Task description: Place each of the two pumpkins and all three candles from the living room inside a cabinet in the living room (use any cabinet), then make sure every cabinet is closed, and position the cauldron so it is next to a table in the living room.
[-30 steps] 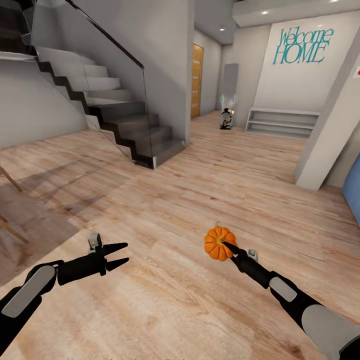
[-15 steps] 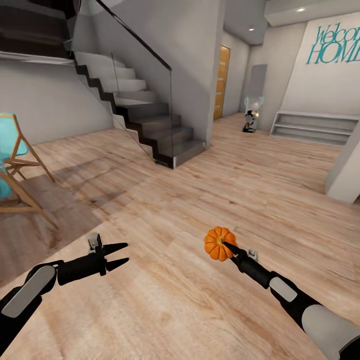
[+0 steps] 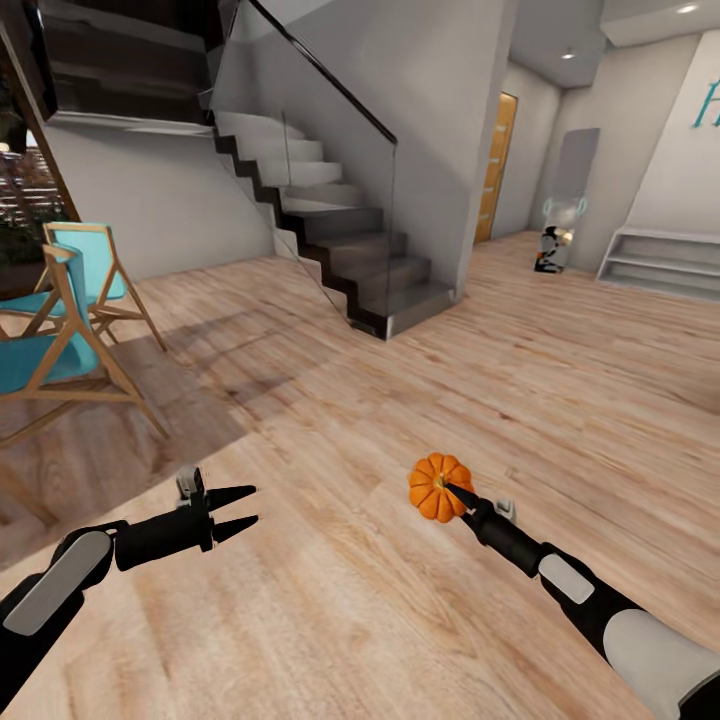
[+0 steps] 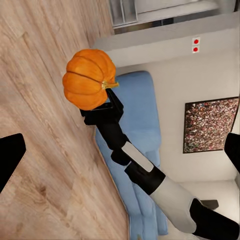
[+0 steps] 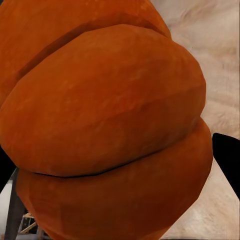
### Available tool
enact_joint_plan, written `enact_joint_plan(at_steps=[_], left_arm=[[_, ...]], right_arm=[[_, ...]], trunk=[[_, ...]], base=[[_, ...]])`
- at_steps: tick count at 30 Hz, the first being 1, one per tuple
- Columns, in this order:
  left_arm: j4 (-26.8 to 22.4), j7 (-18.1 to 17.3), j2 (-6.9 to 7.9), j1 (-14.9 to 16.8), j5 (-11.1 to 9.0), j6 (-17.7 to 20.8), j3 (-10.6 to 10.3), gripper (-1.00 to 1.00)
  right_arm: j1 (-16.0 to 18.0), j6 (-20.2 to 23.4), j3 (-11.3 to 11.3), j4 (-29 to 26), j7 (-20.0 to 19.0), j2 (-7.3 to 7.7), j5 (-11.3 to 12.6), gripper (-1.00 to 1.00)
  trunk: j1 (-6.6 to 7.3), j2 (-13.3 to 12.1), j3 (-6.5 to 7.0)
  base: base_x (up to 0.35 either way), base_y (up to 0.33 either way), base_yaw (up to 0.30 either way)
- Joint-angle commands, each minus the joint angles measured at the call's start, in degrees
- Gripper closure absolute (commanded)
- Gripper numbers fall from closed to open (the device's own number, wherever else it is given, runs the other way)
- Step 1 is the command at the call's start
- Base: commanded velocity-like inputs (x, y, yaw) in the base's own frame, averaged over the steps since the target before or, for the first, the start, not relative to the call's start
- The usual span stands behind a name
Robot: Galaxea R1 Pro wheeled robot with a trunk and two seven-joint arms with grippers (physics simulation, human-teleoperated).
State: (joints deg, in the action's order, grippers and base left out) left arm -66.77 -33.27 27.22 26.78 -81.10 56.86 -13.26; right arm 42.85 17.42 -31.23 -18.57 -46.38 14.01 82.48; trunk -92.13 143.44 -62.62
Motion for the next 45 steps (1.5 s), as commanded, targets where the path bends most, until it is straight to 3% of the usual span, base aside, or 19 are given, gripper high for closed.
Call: enact_joint_plan(at_steps=[1, 23, 45], left_arm=[[0.1, -0.3, 0.03, 0.1, 0.1, 0.1, -0.1, -1.00], [0.1, -0.3, 0.03, 0.1, 0.2, 0.1, -0.1, -1.00], [0.1, -0.3, 0.03, 0.1, 0.2, 0.1, -0.1, -1.00]], right_arm=[[0.0, 0.5, -0.1, -0.1, 0.0, 0.05, 0.7, 1.00], [0.0, 0.5, -0.1, -0.1, 0.0, 0.02, 0.7, 1.00], [0.0, 0.5, -0.1, -0.1, 0.1, -0.01, 0.8, 1.00]], trunk=[[0.01, 0.0, -0.02], [0.01, 0.0, 0.49], [0.01, 0.0, 0.79]], base=[[0.000, 0.000, 0.280], [0.000, 0.000, 0.277], [-0.004, 0.000, 0.070]])
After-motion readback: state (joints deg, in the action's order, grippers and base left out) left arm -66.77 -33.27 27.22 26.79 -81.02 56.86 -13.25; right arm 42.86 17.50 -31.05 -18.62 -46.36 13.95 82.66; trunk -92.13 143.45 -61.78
